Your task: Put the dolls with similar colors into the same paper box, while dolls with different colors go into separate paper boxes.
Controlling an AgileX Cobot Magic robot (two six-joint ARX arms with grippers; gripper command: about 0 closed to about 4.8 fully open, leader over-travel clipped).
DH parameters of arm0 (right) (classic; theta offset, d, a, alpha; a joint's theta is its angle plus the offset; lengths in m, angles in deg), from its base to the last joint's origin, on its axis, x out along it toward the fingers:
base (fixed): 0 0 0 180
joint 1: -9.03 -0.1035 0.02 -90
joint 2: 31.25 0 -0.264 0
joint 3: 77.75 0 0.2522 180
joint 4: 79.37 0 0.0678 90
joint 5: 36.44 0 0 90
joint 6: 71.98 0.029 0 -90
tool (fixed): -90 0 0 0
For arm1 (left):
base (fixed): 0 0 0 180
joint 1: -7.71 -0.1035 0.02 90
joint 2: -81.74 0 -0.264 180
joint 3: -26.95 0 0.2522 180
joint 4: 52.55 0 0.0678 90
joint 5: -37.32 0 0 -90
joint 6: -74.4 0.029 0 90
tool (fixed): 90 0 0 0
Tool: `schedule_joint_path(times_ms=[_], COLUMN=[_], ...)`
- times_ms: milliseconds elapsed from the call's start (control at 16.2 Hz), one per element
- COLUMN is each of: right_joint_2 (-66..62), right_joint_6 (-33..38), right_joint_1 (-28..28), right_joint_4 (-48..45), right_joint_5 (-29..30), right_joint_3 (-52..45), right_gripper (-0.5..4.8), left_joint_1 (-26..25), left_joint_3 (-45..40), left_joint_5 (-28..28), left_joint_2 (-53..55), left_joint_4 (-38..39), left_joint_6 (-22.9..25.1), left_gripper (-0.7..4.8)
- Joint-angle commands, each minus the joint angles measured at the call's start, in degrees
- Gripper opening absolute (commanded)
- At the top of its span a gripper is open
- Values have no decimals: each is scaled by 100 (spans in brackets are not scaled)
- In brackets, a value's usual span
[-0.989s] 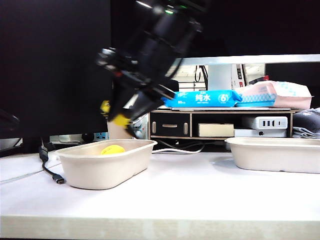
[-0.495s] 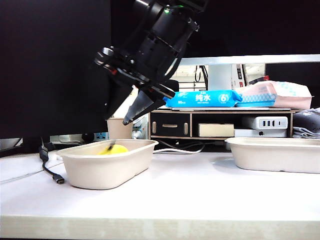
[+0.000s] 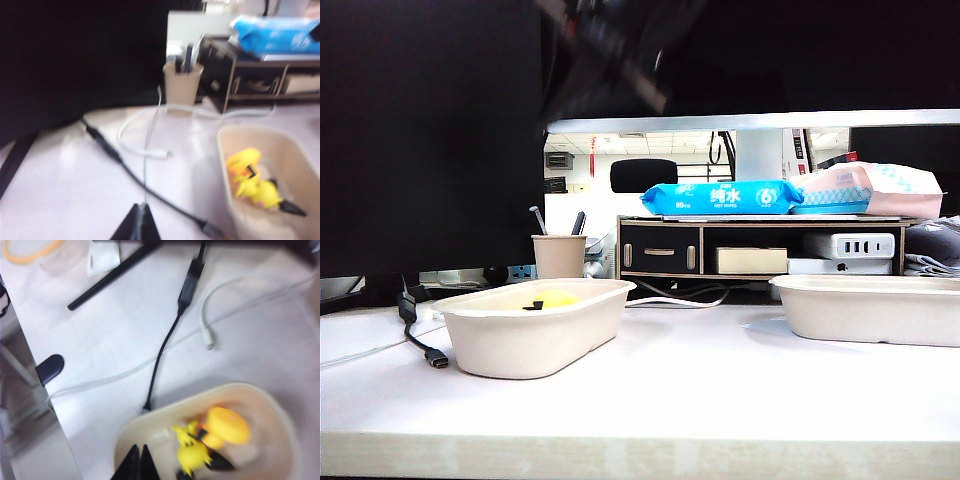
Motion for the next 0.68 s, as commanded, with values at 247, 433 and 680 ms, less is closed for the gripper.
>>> schedule_joint_path(times_ms=[247, 433, 680], right_joint_2=[822, 1392, 2295], right_joint_6=[-507, -345, -11], right_joint_1=[-286, -520, -708], right_joint_4=[767, 654, 321], right_joint_5=[-997, -1434, -2280], right_joint_3=[-372, -824, -1644], right_gripper=[-9, -9, -9], left_joint_1=[-31, -37, -780], left_joint_3=[4, 4, 4], left_joint_5=[-11, -13, -11], left_joint_2=[-114, -114, -114], left_joint_4=[-35, -35, -35], left_joint_6=[17, 20, 17], left_gripper=[-6, -5, -6])
